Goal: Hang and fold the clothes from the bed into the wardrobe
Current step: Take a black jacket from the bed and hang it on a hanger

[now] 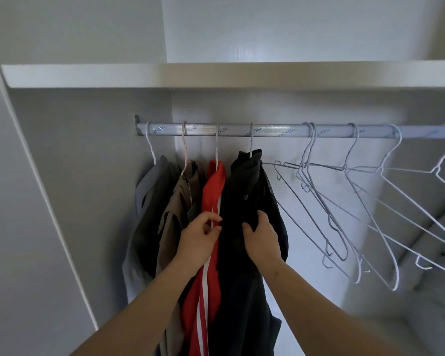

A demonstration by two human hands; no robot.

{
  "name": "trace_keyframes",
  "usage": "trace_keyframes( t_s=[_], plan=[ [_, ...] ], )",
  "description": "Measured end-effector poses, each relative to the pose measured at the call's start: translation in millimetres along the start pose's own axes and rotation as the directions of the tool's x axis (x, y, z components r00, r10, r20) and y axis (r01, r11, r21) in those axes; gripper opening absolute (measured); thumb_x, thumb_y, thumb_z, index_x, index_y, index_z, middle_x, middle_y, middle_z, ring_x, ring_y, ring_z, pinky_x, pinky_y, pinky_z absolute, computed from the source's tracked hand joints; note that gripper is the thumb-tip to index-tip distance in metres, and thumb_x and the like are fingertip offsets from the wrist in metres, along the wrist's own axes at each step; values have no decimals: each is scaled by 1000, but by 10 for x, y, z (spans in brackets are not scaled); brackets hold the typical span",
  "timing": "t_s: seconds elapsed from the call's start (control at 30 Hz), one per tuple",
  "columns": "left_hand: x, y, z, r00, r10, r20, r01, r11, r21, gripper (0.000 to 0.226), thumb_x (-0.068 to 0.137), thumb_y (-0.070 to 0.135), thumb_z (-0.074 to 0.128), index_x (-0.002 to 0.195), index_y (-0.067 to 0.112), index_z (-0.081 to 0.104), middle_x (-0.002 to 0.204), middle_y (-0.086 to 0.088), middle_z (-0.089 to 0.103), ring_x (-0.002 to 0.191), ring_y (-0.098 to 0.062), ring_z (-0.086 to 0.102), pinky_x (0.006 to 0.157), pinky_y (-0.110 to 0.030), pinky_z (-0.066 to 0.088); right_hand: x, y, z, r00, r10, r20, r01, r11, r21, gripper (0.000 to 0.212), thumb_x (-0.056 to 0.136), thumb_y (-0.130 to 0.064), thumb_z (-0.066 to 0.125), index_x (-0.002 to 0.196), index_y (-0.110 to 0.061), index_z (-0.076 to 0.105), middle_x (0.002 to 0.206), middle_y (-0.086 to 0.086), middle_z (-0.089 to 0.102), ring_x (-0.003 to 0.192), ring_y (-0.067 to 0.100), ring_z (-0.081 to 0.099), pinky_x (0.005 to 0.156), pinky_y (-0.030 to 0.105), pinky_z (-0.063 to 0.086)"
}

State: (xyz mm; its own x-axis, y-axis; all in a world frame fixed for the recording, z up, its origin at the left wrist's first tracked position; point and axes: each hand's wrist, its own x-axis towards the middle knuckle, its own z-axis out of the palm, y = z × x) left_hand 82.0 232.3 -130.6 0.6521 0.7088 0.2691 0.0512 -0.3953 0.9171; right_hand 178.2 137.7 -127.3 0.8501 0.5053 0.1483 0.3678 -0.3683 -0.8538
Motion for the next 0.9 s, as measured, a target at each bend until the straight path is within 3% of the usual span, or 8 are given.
trace_keyframes(
  t_s=[0.13, 0.27, 0.33, 0.43, 0.57, 0.67, 0.83, 0.9],
  plan=[
    [-134, -35, 24, 974, 66, -219, -61, 998, 29, 26, 85, 15, 64, 100, 32, 50, 65, 5, 55, 54, 4, 54, 51, -8, 43, -108, 56, -12, 997, -57, 48, 57, 998, 8, 48, 97, -18, 41, 143, -17, 30, 124, 7, 56, 106, 24, 57, 88, 32, 47],
    [-106, -11, -2, 988, -1, -154, 6, 999, 33, 11, 93, 17, 52, 103, 20, 50, 64, 2, 54, 51, -3, 50, 44, -8, 38, -109, 19, -12, 991, -99, 88, 97, 995, 29, 40, 95, -10, 39, 135, -15, 40, 95, -3, 56, 74, 7, 53, 62, 14, 42],
    [-81, -2, -6, 992, 24, -125, -14, 997, 80, 7, 96, 12, 43, 101, 15, 46, 67, 0, 55, 53, -8, 50, 42, -8, 37, -109, 2, 3, 990, -106, 89, 104, 994, 29, 38, 95, -9, 38, 133, -15, 41, 93, -4, 55, 73, 7, 52, 60, 12, 41],
    [-62, 9, 10, 992, 25, -123, -11, 994, 113, 7, 97, 10, 38, 102, 12, 42, 71, -3, 55, 56, -11, 50, 41, -10, 37, -115, -6, 3, 988, -114, 101, 110, 993, 40, 39, 95, -9, 38, 134, -14, 42, 101, 0, 59, 82, 12, 56, 68, 18, 45],
    [-55, -13, 23, 989, -8, -150, 23, 994, 103, 5, 98, 12, 37, 101, 11, 41, 70, -3, 54, 56, -12, 49, 44, -18, 37, -86, 2, -14, 984, -112, 136, 106, 993, 47, 38, 95, -8, 38, 131, -16, 44, 103, -2, 58, 81, 8, 54, 60, 9, 40],
    [-47, -48, -25, 993, -2, -120, 15, 994, 110, 4, 98, 12, 37, 99, 12, 41, 69, -3, 54, 53, -11, 48, 39, -13, 36, -75, -13, 4, 979, -113, 168, 110, 994, 28, 36, 95, -8, 39, 129, -17, 45, 99, -4, 57, 74, 2, 52, 54, 8, 39],
    [-69, -77, -75, 996, -34, -77, 43, 992, 118, 5, 98, 24, 39, 101, 21, 42, 74, -1, 58, 56, -9, 54, 41, -13, 39, -113, -36, 74, 982, -118, 148, 114, 993, 34, 37, 95, -17, 45, 132, -18, 44, 100, -8, 57, 74, -1, 49, 53, 6, 36],
    [-123, -104, -87, 996, -27, -89, 39, 990, 134, 3, 97, 29, 43, 99, 27, 43, 71, 3, 59, 53, -5, 55, 41, -12, 38, -182, -13, 99, 987, -106, 119, 101, 994, 51, 38, 95, -24, 48, 132, -18, 44, 90, -17, 53, 69, -4, 49, 47, 4, 38]
  ],
)
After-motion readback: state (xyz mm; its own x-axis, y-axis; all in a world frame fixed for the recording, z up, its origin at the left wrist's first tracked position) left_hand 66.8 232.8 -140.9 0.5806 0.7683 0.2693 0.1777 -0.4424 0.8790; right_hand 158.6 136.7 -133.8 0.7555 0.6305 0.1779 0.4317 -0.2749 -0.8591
